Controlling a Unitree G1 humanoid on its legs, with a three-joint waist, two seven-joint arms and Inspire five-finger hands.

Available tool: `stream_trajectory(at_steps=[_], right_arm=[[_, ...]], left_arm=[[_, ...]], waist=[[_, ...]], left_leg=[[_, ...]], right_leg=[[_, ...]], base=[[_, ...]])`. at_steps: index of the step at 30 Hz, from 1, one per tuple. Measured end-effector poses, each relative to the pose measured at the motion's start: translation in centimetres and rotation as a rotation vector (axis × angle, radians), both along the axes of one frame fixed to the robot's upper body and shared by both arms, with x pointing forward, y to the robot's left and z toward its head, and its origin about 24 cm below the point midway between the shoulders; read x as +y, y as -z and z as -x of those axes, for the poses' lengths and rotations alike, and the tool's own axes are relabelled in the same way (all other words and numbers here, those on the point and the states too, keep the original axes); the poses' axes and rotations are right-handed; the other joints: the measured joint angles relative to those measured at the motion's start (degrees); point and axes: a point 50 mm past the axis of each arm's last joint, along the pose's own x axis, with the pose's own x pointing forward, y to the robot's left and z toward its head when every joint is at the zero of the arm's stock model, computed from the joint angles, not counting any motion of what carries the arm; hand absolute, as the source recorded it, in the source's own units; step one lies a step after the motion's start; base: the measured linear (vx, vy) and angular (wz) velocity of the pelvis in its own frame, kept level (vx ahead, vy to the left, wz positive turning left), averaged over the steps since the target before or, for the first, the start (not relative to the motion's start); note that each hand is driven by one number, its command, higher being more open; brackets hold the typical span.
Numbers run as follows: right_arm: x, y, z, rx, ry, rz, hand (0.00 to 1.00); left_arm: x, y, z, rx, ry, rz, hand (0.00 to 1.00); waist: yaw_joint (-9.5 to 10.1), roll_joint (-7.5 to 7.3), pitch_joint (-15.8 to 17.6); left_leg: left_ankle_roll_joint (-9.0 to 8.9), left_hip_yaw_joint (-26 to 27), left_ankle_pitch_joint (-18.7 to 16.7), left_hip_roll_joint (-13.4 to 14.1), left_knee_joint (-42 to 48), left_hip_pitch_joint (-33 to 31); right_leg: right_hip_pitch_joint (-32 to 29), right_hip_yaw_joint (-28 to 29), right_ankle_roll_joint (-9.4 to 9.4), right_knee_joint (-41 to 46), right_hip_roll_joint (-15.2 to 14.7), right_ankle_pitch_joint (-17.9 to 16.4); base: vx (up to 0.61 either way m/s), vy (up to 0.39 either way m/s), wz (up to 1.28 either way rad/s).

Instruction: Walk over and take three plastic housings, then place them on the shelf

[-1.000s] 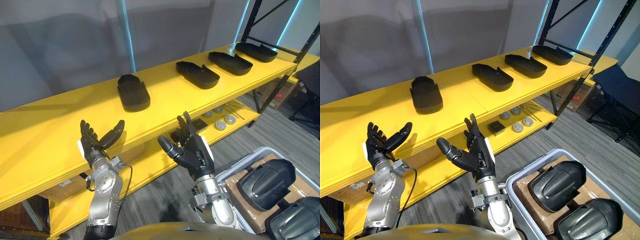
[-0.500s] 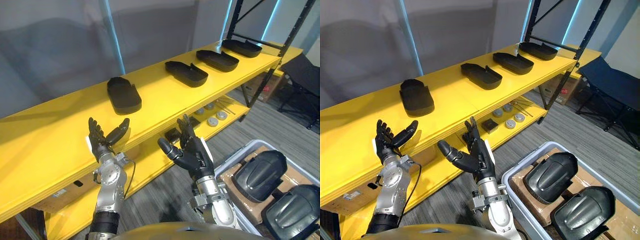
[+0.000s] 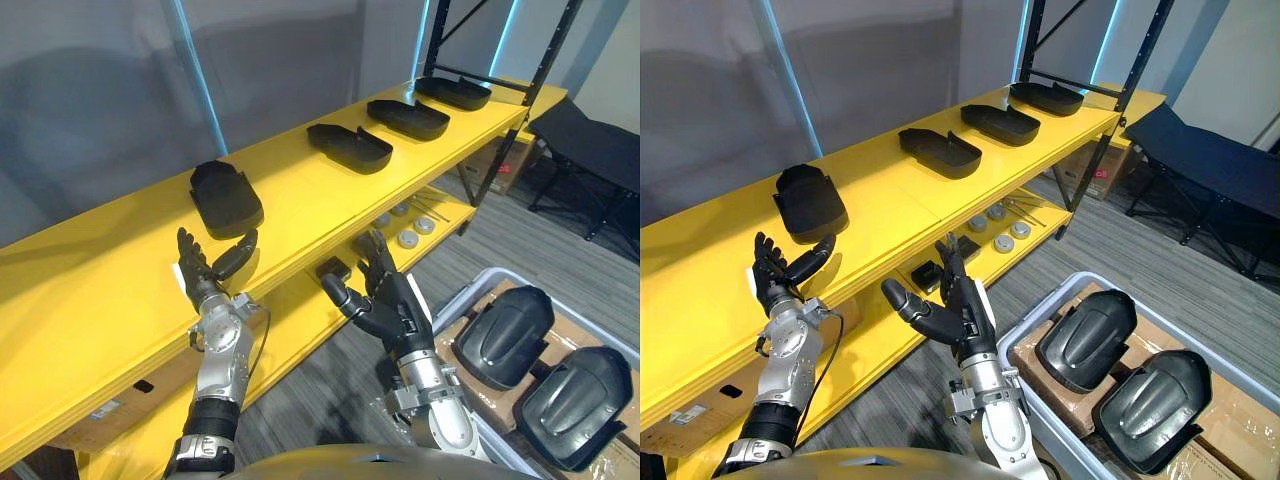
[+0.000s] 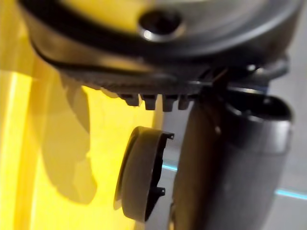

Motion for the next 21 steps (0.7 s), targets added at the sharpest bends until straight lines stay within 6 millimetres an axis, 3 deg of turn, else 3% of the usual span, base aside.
stream_trajectory(at_steps=[21], right_arm=[[0.1, -0.1, 0.5, 0.008, -0.001, -0.011, 1.0]], left_arm=[[-1.6, -1.0, -2.2, -0.054, 0.172, 0.052, 1.0]], waist=[[-1.6, 0.86, 0.8]], left_leg=[[-0.26, 1.7, -0.9, 0.0, 0.0, 0.8]], right_leg=[[-0.1, 1.5, 0.3, 0.0, 0.2, 0.2]], base=[[0.0, -0.005, -0.04]])
